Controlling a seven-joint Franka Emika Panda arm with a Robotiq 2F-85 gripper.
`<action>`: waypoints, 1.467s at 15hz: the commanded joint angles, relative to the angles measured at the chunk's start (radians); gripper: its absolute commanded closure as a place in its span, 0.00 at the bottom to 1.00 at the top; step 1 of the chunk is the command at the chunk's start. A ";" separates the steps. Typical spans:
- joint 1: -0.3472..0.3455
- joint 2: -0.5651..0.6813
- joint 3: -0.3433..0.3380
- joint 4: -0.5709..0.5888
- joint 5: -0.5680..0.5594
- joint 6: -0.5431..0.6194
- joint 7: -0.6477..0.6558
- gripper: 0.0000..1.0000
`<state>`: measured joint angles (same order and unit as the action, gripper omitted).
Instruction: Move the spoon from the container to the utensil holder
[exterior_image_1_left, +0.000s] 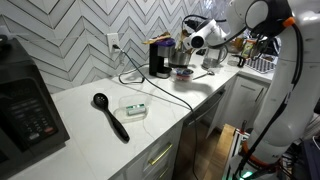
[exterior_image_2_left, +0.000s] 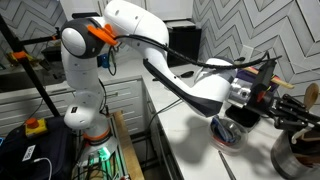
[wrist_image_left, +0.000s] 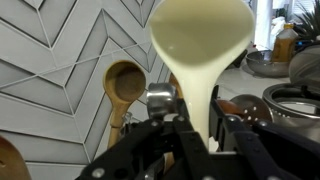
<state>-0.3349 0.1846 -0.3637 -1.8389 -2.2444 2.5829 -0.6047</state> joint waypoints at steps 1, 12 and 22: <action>-0.021 0.059 0.007 0.065 -0.106 0.067 0.044 0.94; -0.050 0.178 0.005 0.197 -0.271 0.123 0.164 0.94; -0.058 0.210 0.009 0.273 -0.161 0.086 0.244 0.00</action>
<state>-0.3784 0.3916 -0.3630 -1.5941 -2.4458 2.6679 -0.3846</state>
